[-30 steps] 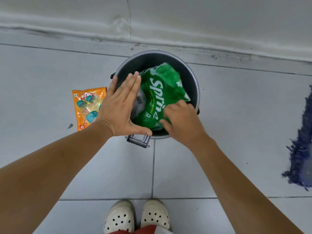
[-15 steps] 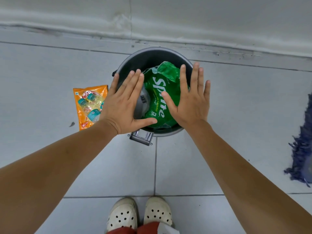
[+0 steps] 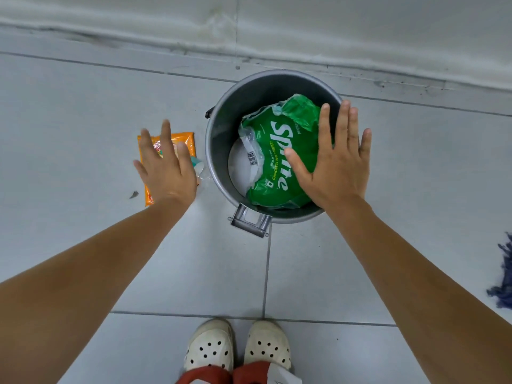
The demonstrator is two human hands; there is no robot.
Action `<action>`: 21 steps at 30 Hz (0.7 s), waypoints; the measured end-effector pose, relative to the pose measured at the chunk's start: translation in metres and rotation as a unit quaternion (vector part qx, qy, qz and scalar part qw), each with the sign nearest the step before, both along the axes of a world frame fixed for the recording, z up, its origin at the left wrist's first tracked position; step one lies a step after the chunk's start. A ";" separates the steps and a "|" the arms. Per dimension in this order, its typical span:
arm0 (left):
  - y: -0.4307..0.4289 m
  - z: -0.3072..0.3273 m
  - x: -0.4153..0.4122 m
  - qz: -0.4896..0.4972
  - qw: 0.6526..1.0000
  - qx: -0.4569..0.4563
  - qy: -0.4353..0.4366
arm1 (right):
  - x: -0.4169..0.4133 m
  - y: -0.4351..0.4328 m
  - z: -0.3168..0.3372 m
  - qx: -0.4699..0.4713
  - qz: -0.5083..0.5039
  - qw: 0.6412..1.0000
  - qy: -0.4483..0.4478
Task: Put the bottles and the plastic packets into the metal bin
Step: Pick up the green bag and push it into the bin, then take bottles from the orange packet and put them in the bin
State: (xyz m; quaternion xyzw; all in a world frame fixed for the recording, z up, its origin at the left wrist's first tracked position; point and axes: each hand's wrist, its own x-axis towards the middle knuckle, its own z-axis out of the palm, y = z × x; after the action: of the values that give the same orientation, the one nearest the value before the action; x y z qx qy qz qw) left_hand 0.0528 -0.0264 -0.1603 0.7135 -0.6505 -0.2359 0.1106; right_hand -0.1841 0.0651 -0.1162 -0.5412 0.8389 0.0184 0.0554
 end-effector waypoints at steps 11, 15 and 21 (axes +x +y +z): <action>0.015 -0.061 0.026 0.019 0.967 0.253 -0.033 | 0.000 0.000 -0.001 -0.008 0.000 1.000 -0.003; 0.016 -0.059 0.025 0.026 0.960 0.272 -0.054 | 0.000 0.000 0.000 -0.016 -0.002 1.000 -0.005; 0.017 -0.047 0.029 0.103 0.978 0.172 0.053 | 0.000 -0.001 0.000 -0.022 -0.001 1.000 -0.006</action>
State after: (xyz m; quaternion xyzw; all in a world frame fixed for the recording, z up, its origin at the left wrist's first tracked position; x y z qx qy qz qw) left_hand 0.0818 -0.0098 -0.2070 0.7718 -0.5162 -0.3686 0.0444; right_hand -0.1837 0.0644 -0.1162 -0.5411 0.8395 -0.0032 0.0487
